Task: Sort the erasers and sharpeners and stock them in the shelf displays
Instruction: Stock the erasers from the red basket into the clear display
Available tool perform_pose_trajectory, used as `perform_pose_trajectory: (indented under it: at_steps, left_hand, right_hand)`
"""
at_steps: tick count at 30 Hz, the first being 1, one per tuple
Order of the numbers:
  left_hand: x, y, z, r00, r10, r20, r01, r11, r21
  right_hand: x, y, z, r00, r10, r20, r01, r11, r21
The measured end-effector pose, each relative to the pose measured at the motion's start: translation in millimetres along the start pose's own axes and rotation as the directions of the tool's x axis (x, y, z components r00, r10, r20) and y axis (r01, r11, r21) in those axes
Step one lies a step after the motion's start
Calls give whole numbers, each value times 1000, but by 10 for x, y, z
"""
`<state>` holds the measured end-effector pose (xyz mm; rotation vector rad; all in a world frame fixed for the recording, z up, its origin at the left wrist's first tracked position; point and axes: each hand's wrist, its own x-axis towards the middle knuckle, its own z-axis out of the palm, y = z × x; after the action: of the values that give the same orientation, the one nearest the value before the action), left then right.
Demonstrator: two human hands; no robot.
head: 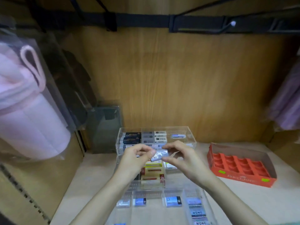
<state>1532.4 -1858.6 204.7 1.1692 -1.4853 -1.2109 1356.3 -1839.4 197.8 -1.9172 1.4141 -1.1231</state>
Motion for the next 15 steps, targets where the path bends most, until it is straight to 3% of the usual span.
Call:
perform_pose_trajectory:
  at_steps: [2, 4, 7, 11, 15]
  left_hand:
    - [99, -28, -3, 997, -36, -72, 34, 999, -28]
    - [149, -100, -40, 980, -113, -162, 99, 991, -93]
    - [136, -286, -140, 968, -168, -189, 148, 982, -116]
    - [52, -495, -275, 970, -174, -169, 163, 984, -76]
    - [9, -580, -346, 972, -171, -160, 154, 982, -109]
  right_hand:
    - [217, 132, -33, 996, -50, -77, 40, 991, -130]
    - [460, 279, -69, 977, -37, -212, -20, 966, -258]
    - [793, 493, -29, 975, 113, -191, -187, 881, -434]
    - [1034, 661, 130, 943, 300, -143, -332, 857, -395]
    - [1115, 687, 133, 925, 354, -138, -380, 846, -374]
